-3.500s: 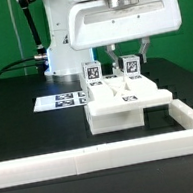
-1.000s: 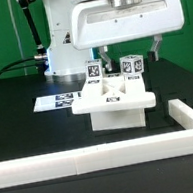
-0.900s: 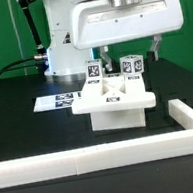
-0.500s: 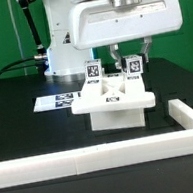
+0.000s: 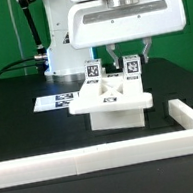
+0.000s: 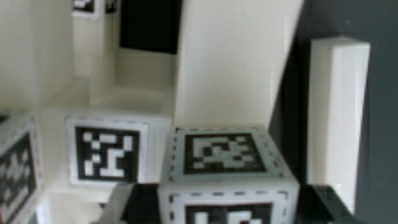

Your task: Assemble chair

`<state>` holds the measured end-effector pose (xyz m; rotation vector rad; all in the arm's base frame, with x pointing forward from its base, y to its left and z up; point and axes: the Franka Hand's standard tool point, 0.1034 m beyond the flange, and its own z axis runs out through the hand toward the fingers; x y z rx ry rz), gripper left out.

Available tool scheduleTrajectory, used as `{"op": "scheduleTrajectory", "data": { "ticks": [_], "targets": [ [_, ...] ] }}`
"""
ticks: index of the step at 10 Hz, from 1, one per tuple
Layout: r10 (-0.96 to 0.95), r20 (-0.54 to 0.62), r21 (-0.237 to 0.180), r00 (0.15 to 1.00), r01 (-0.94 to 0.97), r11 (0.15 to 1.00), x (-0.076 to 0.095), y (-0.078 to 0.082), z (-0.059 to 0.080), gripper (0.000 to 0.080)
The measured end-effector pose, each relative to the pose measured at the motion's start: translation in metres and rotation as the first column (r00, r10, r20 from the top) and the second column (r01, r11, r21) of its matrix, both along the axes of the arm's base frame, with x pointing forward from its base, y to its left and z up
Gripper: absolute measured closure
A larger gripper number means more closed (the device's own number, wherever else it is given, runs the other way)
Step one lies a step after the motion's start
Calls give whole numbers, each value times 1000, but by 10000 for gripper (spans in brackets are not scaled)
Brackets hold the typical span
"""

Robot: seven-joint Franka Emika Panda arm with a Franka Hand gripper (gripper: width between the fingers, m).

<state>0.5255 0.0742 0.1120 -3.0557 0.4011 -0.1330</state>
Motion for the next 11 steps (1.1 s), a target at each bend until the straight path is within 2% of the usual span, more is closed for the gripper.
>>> {"op": "scheduleTrajectory", "data": {
  "ticks": [2, 7, 8, 9, 10, 11],
  "targets": [
    [-155, 0, 14, 988, 155, 988, 1, 0, 0, 512],
    [-458, -22, 40, 889, 458, 888, 2, 1, 0, 512],
    [-476, -24, 42, 879, 476, 878, 1, 1, -1, 437],
    [-466, -23, 41, 885, 466, 884, 1, 1, -1, 302],
    [-466, -23, 41, 885, 467, 884, 1, 1, -1, 302],
    [-462, -23, 43, 887, 462, 886, 2, 1, 2, 178]
  ]
}}
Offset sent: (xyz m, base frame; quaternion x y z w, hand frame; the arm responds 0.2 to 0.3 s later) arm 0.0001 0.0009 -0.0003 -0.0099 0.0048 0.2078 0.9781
